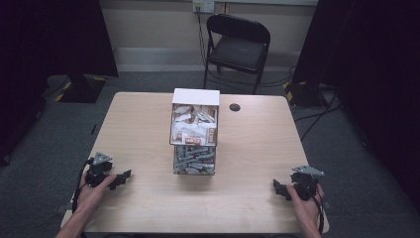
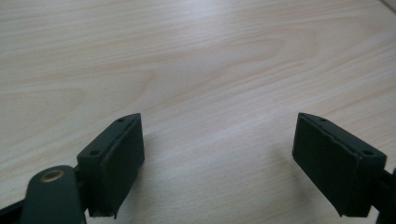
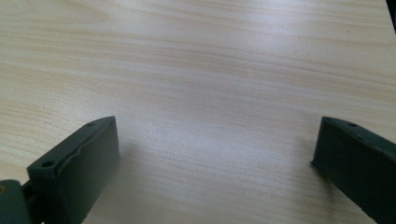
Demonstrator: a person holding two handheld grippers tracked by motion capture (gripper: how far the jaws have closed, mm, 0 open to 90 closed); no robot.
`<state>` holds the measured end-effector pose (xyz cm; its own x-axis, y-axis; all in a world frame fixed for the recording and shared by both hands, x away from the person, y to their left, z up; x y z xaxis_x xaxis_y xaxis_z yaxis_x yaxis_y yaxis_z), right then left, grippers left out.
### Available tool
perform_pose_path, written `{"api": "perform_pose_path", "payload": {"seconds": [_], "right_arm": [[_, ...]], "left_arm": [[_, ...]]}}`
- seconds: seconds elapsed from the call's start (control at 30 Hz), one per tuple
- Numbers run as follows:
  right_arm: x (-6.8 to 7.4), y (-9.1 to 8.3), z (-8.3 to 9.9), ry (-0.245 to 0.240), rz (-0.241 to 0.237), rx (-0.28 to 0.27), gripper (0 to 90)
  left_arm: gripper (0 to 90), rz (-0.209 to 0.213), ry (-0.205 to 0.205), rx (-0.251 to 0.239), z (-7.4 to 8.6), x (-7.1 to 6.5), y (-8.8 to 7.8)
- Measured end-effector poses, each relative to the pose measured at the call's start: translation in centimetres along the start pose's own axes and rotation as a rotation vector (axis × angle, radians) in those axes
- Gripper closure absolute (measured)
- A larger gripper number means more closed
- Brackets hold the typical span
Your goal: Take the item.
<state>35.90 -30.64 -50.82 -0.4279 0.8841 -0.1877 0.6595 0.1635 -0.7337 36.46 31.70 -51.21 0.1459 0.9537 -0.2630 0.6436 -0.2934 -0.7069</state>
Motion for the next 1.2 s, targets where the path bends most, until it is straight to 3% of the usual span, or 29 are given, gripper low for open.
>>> {"api": "perform_pose_path", "payload": {"seconds": [0.07, 0.2, 0.33, 0.57, 0.7, 0.83, 1.0, 1.1, 1.2], "right_arm": [[0.0, 0.0, 0.0, 0.000, -0.001, 0.001, 0.0], [0.0, 0.1, -0.1, -0.007, -0.003, -0.001, 0.0], [0.0, 0.1, -0.1, -0.002, -0.001, 0.000, 0.0], [0.1, 0.2, -0.2, -0.002, 0.000, 0.000, 0.0], [0.1, 0.2, -0.2, -0.002, 0.001, 0.000, 0.0], [0.1, 0.2, -0.2, -0.004, -0.001, 0.000, 0.0], [0.0, 0.3, -0.3, -0.008, -0.006, -0.001, 0.0], [0.0, 0.3, -0.3, -0.008, -0.006, -0.001, 0.0], [0.0, 0.3, -0.3, -0.010, -0.009, -0.002, 0.0]], "left_arm": [[17.1, 0.001, 0.006, -0.013, -0.2, -0.2, -0.2], [19.1, 0.048, -0.008, -0.024, -0.4, -0.4, -0.8], [21.2, 0.105, -0.063, -0.035, -0.5, -0.7, -1.3], [23.5, 0.153, -0.032, -0.049, -0.7, -1.9, -1.7], [24.3, 0.191, 0.028, -0.062, -1.0, -3.0, -2.4], [25.3, 0.233, 0.048, -0.076, -1.2, -4.0, -2.8], [26.3, 0.258, 0.106, -0.084, -1.4, -5.4, -3.3], [26.7, 0.267, 0.115, -0.078, -1.4, -5.7, -3.4], [27.3, 0.305, 0.125, -0.072, -1.3, -6.6, -3.6]]}}
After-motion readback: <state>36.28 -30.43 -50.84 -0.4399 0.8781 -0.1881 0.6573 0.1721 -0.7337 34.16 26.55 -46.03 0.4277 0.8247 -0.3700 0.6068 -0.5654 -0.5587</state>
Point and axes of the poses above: each handheld gripper's, and its own axes: y roughly forward along the jaws, z roughly out of its underside, x roughly to its left, the point moved 1 cm from there along y, roughly forward along the jaws, and after that the axes turned 15 degrees about -y, right-handed, at the moved point
